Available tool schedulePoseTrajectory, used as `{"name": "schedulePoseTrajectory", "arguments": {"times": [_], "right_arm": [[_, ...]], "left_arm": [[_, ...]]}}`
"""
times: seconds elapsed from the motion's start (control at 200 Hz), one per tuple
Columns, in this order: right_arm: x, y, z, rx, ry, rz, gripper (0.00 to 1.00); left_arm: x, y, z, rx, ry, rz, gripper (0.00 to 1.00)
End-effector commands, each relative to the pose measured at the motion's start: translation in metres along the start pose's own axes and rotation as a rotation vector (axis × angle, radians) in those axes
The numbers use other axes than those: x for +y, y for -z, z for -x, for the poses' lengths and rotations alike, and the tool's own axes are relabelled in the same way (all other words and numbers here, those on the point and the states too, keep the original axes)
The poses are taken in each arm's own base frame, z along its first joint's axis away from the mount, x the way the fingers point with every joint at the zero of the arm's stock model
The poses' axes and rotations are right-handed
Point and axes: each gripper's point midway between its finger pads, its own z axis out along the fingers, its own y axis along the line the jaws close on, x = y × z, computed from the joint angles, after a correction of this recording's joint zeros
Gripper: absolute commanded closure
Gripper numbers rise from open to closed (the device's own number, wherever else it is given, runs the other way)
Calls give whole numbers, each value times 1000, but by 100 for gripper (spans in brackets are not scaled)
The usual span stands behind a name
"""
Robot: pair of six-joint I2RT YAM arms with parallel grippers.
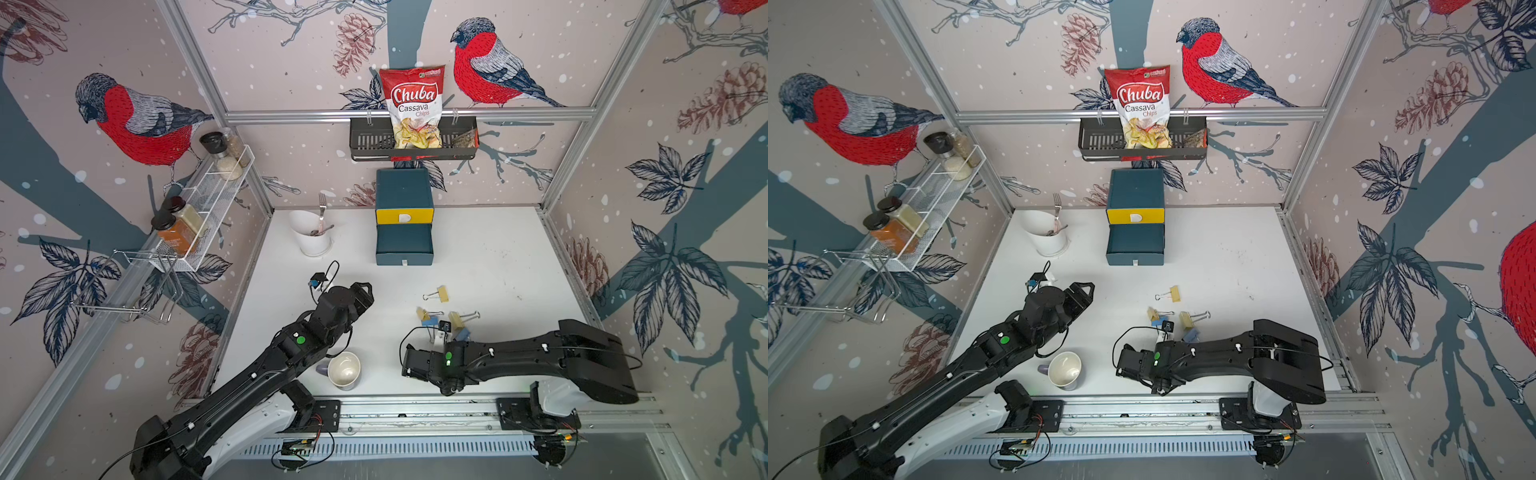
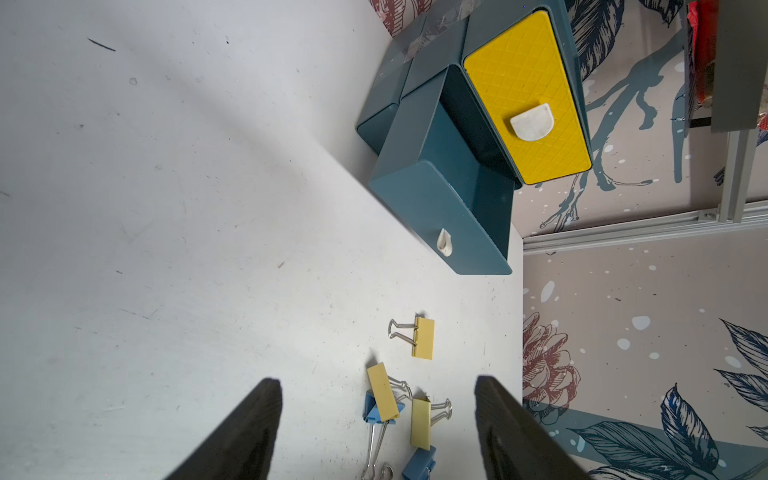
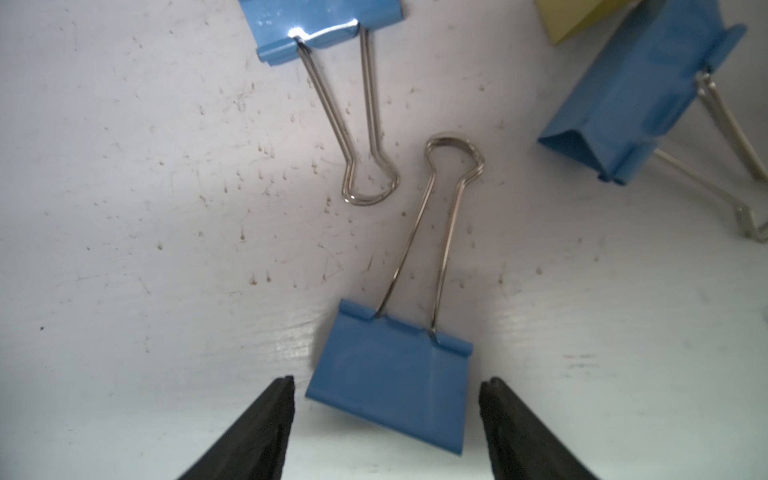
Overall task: Put the binder clips in the drawer according to color
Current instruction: Pick up the binder clip at the center of the board, then place the binder clip in the drawer.
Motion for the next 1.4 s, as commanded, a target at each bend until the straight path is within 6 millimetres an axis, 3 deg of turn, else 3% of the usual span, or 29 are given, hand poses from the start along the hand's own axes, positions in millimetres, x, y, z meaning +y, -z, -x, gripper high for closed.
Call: {"name": "schedulePoseTrajectory", "arguments": {"times": [0.0,0.26,0.4,0.555,0.685,0.815,1.1,1.221,1.396], "right_arm": [[-3,-4,-1,4,-27,-12,27],[-8,-7,7,-8,-47,-19,41],[-8,6,19,-58,-49,-30,53],[-11,33,44,-153,-48,-51,57],[-9,68,85,-279,-48,-28,59],[10,99,141,-382,-3,51,61],[57,129,258,-465,140,144,63],[70,121,291,-456,161,101,63],[79,81,322,-375,157,63,62]], "left_arm": [[-8,1,1,-2,-10,-30,23],[-8,3,1,3,-25,-31,25],[-9,-1,-4,23,-39,-29,25],[-10,-9,-13,67,-72,-31,25],[-9,-17,-27,131,-123,-18,26],[-5,-23,-42,191,-164,-3,27],[-8,-25,-56,226,-223,23,27],[-7,-26,-60,236,-242,34,27],[-8,-26,-68,250,-251,32,28]]}}
